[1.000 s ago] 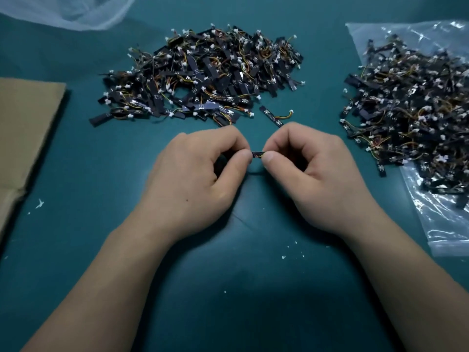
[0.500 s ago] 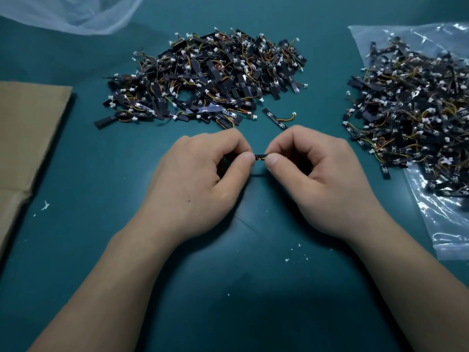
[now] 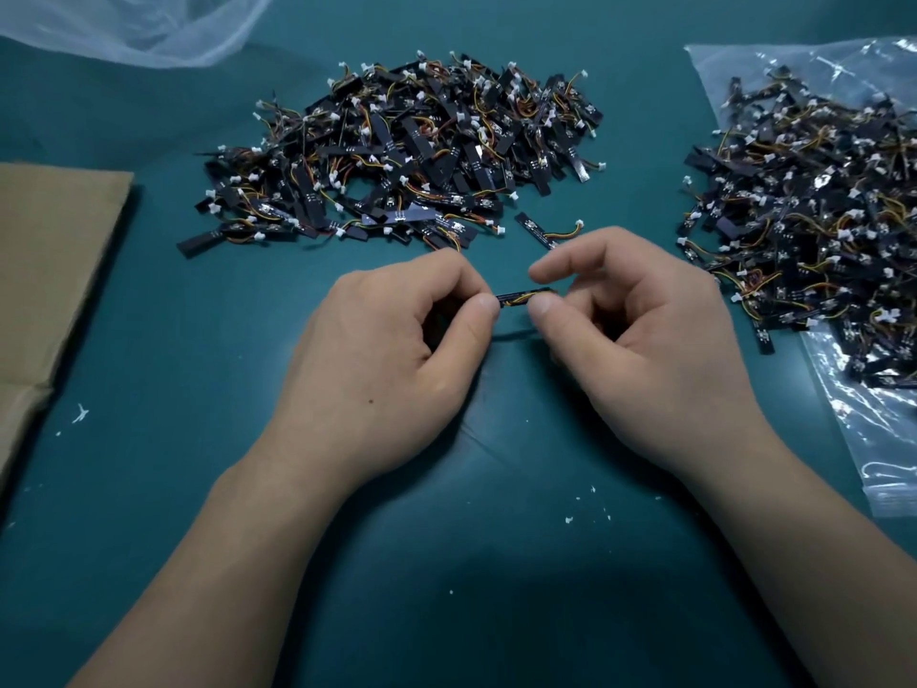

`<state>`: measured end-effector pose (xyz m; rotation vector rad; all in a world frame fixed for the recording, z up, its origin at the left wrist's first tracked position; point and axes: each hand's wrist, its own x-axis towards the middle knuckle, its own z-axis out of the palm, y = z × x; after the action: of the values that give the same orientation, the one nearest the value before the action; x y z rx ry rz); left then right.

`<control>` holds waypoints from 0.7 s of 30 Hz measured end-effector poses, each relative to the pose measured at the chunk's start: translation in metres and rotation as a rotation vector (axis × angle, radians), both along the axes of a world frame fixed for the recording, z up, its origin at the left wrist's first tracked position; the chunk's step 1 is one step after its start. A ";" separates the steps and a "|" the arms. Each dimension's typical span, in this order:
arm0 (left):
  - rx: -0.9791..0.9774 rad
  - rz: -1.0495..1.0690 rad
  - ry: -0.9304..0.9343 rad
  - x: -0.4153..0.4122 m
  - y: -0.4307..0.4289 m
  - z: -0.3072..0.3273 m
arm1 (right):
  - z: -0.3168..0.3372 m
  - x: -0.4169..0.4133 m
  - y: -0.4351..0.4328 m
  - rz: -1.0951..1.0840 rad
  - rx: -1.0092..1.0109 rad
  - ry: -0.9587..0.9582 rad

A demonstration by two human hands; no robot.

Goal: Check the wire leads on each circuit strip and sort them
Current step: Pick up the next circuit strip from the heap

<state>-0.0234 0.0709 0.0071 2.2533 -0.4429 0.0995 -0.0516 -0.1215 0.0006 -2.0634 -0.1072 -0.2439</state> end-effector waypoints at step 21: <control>-0.059 0.048 0.019 -0.001 -0.001 0.001 | -0.002 -0.007 0.007 0.017 -0.335 -0.166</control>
<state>-0.0240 0.0700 0.0082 2.2057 -0.3717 0.1146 -0.0589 -0.1143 -0.0012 -2.3706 -0.2839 -0.4093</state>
